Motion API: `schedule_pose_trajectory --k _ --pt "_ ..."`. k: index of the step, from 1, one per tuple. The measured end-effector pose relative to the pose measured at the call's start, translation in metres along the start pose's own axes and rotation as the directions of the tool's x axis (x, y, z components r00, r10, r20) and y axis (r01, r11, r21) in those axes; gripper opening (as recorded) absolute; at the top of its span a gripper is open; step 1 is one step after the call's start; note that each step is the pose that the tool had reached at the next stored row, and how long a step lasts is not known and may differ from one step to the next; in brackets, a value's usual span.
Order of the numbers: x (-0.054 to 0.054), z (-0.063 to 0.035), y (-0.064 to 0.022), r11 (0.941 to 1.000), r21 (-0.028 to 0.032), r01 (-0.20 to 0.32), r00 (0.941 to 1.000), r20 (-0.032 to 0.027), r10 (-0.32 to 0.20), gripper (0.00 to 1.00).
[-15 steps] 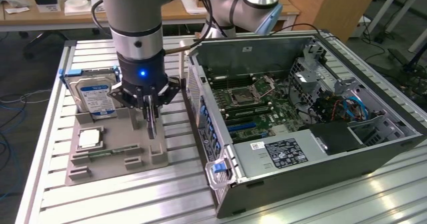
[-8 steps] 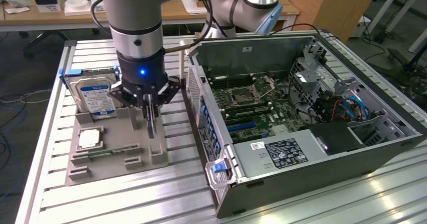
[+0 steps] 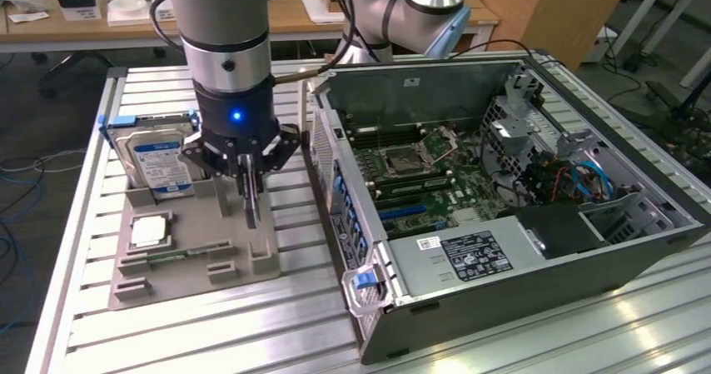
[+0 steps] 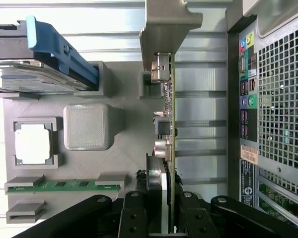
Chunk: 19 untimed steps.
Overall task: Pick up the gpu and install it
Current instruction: 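Pick up the gpu and move the gpu toward the slot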
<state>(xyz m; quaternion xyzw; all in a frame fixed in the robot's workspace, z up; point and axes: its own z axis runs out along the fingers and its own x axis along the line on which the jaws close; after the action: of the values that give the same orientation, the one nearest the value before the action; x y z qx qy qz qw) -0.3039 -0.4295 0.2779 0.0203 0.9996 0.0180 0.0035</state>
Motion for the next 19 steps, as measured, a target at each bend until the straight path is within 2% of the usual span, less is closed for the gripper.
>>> schedule_pose_trajectory --k 19 --pt "-0.0001 -0.0097 0.0004 1.0000 -0.0001 0.000 1.0000 0.0001 0.000 0.28"
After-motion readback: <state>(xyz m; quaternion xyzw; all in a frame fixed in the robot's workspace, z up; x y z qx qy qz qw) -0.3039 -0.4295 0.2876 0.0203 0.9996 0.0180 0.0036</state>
